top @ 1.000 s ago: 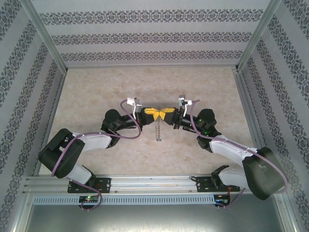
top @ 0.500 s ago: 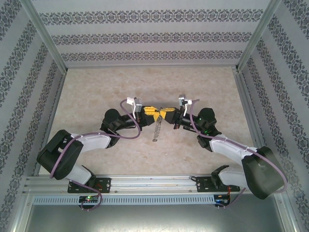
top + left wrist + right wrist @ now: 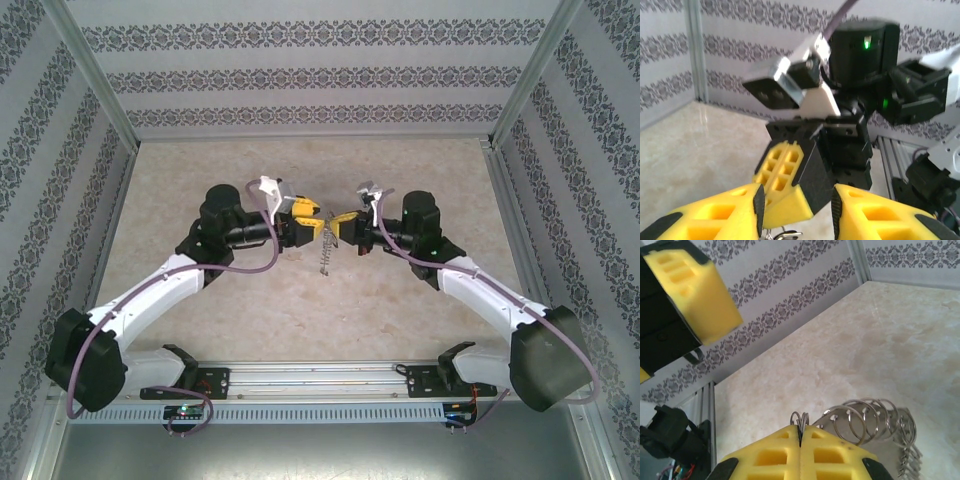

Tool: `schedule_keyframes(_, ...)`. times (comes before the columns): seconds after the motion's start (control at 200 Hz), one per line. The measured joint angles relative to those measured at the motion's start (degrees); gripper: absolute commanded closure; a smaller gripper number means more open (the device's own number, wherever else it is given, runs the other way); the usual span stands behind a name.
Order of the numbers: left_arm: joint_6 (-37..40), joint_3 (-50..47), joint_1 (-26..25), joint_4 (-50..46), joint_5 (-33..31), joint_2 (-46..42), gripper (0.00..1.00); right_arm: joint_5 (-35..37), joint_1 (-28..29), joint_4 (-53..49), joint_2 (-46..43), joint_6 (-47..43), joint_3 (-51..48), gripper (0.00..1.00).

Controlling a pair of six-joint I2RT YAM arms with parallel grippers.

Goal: Put the keys on the keyring

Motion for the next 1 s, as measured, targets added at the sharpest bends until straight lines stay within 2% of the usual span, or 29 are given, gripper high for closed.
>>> schedule_keyframes(0.17,5.6,5.29,0.11,-13.27,1.75,4.59,0.59,-1.73,0.0,-10.08,2.82,-6.91,5.95,1.0)
schedule_keyframes(0.37,8.96,6.88,1.55,-21.0,4.28,7.34,0.71,-3.21,-0.42,-17.03,4.7,-11.47,8.48,1.0)
schedule_keyframes(0.62,9.68,8.22,4.22,-23.08,8.2,8.63,0.72,-4.46,-1.16,-19.41,5.11,-12.72,8.59,1.0)
schedule_keyframes(0.999,8.85,9.25,4.24,-23.32,12.33,13.4,0.73,-6.16,-1.51,-19.28,5.9,-12.68,8.59,1.0)
